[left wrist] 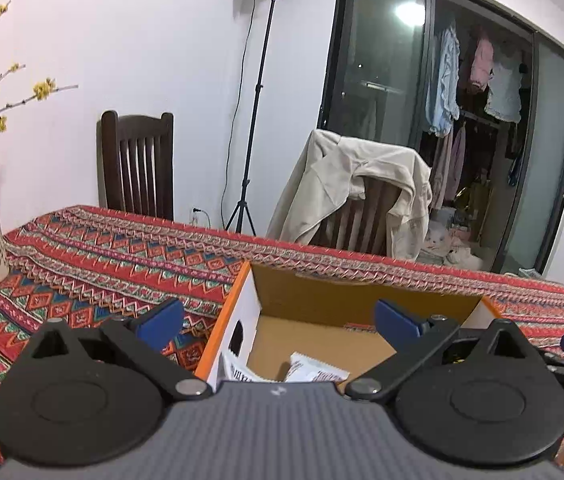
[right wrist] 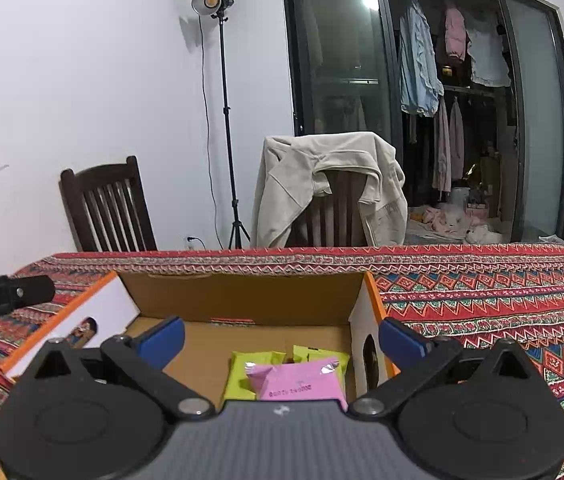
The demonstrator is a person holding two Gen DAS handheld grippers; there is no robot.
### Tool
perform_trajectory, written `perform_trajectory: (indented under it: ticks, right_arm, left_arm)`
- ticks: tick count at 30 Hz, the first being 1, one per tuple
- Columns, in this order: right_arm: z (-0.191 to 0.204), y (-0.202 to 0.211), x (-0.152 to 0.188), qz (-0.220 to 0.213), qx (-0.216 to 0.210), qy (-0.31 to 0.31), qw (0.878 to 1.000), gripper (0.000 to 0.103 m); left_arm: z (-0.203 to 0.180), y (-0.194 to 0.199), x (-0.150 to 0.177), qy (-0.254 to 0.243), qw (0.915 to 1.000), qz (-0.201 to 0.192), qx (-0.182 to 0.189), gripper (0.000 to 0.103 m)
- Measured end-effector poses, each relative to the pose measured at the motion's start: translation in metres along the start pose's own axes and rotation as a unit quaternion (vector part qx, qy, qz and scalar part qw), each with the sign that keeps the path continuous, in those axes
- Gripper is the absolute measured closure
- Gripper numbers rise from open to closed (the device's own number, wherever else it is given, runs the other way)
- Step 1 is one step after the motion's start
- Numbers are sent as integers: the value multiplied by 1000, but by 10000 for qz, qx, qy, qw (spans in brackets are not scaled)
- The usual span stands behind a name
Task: Organize snacks
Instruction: 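Carry the pink bag and gold cookie packet into the box and open both grippers, then move both grippers back to the pile and grasp a white sachet with the right gripper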
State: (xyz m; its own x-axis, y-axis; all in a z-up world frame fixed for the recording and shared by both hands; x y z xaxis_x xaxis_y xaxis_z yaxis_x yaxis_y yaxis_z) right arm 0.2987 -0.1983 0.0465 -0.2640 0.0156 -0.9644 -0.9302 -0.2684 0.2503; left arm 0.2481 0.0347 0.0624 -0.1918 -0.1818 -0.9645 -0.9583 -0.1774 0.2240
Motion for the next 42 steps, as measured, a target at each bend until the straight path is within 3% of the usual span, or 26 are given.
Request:
perform_trajectory:
  ticks: [7, 14, 31, 42]
  right_arm:
    - [1, 27, -3, 5, 40, 124, 9999, 0]
    - [-3, 57, 15, 212, 49, 301, 9993, 0]
    - [-1, 116, 64, 577, -3, 440, 9974, 0]
    - [-1, 133, 84, 776, 89, 464, 9959, 0]
  left_arm:
    - [0, 19, -10, 97, 9999, 82, 60, 0]
    - [11, 43, -4, 137, 9996, 228, 58, 0]
    - [32, 96, 41, -213, 9983, 510, 186, 0]
    - [48, 100, 69, -251, 9981, 567, 32, 0]
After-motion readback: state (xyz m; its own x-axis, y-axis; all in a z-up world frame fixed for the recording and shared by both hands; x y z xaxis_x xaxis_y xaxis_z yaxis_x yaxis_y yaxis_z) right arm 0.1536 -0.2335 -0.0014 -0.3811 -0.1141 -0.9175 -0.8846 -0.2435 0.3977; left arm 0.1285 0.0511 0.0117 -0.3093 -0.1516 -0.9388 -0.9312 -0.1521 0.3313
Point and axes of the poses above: each gripper's, at about its wrist camera, not at the fingertips, and y roughly against the way its jaws point, z to its left, x to its underside, the point moved 3 cm from there along -y, roughly the way its jaws point, and after that the axes turned 8 degrees about -z, right-handed, at the moved point
